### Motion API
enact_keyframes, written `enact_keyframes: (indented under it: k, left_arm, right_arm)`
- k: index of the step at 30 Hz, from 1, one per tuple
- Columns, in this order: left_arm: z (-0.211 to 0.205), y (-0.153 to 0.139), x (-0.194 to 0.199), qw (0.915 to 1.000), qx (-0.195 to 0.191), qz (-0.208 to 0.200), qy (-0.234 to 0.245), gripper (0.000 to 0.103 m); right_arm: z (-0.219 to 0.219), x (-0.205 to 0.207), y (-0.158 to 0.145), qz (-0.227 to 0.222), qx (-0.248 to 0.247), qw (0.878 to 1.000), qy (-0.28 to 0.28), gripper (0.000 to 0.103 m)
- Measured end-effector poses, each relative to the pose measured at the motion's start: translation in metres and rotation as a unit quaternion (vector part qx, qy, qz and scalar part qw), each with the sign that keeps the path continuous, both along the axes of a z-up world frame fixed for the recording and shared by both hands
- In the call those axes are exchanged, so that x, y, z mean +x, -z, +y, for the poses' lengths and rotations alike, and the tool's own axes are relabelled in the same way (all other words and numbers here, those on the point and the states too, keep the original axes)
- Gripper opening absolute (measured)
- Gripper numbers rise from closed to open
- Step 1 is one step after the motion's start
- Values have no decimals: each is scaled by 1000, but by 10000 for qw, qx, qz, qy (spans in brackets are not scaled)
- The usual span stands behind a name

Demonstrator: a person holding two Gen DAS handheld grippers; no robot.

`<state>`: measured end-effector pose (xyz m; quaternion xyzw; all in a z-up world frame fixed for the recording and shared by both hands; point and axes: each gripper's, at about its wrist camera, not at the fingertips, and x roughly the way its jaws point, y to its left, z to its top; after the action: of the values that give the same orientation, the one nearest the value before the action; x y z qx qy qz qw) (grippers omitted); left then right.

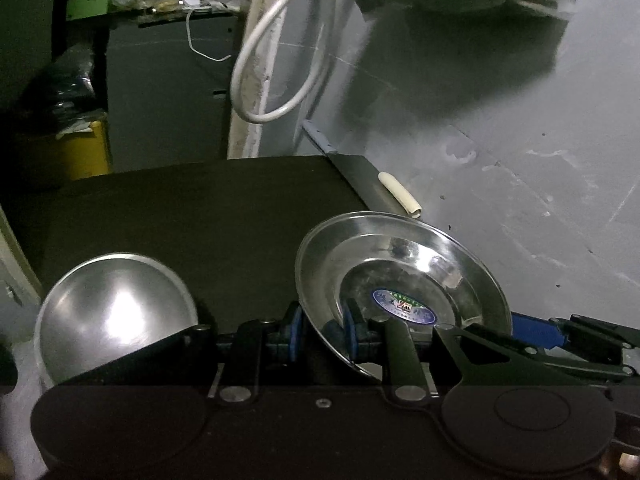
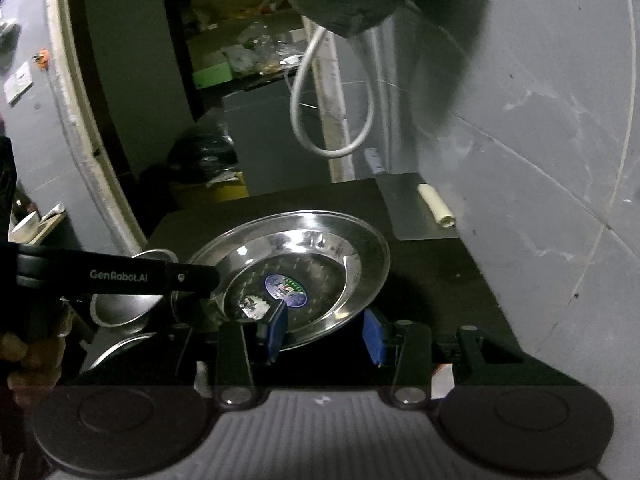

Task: Organize plates and bowls
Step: 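Carry the labelled plate with the left gripper and lower it onto the stacked basin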

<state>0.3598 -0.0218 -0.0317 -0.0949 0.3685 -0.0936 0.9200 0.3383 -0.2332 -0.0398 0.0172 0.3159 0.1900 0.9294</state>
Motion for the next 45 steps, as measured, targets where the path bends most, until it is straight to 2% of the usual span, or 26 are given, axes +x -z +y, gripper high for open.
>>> enact_keyframes:
  k: [6, 16, 24, 45]
  left_arm:
    - [11, -4, -39, 9998, -102, 57, -156, 23]
    - [36, 11, -97, 9973, -297, 410, -540, 23]
    - [54, 18, -132, 9948, -279, 499, -841, 23]
    - [67, 23, -143, 9903, 278, 628, -1205, 24]
  right_arm:
    - [10, -31, -5, 21, -75, 9997, -241, 46]
    - [32, -79, 3, 305, -212, 9972, -652, 46]
    - [48, -98, 7, 484, -234, 9942, -936, 46]
    - [83, -90, 22, 745, -354, 9886, -1259, 46]
